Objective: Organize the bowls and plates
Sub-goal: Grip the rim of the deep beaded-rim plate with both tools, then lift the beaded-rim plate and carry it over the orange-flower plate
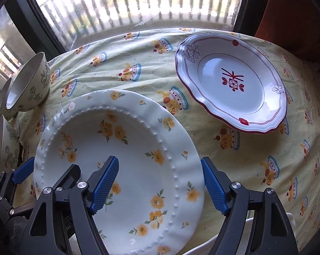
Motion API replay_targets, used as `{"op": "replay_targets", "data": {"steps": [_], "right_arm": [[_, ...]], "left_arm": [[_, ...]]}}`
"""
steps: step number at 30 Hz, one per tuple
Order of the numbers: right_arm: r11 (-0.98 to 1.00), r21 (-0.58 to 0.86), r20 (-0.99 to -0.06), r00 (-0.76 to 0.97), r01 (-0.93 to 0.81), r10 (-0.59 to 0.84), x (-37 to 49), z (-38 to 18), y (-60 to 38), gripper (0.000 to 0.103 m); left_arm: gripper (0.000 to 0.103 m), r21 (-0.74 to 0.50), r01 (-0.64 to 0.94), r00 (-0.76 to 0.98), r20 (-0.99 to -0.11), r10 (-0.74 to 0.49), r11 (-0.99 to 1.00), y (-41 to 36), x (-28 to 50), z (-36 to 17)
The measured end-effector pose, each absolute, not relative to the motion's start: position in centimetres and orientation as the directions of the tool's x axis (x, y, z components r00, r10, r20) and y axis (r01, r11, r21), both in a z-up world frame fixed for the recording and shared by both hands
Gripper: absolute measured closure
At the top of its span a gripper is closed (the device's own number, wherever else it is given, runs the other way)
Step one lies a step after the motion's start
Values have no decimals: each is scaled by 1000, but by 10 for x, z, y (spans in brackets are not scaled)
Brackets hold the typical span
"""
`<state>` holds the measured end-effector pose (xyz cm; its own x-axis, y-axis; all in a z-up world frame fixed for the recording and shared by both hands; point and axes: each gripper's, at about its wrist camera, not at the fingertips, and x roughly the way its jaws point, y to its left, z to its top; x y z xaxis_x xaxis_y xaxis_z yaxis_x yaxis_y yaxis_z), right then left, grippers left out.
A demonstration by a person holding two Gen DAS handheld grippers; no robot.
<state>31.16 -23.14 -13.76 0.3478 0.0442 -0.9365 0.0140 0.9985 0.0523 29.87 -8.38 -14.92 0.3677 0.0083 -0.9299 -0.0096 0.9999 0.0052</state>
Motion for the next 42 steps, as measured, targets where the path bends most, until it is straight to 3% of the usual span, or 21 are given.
{"op": "replay_targets", "data": {"steps": [3, 15, 19, 21, 32, 42], "right_arm": [[1000, 20, -935, 353, 15, 13, 311, -137, -225, 23], [994, 105, -945, 308, -28, 108, 288, -132, -191, 30], [995, 95, -952, 289, -40, 102, 274, -132, -183, 45], [994, 98, -955, 278, -47, 107, 268, -132, -180, 47], [997, 54, -959, 275, -61, 68, 265, -142, -168, 44], [998, 46, -965, 258, -46, 56, 268, -145, -164, 40]], "left_arm": [[23, 14, 1, 371, -928, 13, 1000, -84, 297, -148], [22, 41, -20, 344, -938, 46, 999, -49, 267, -140], [24, 4, -42, 332, -943, 17, 999, -35, 254, -136], [24, -29, -64, 330, -944, -6, 998, -27, 250, -134], [24, 86, -17, 328, -941, 87, 996, -37, 243, -144], [27, 66, -41, 311, -948, 75, 997, -34, 240, -142]]}}
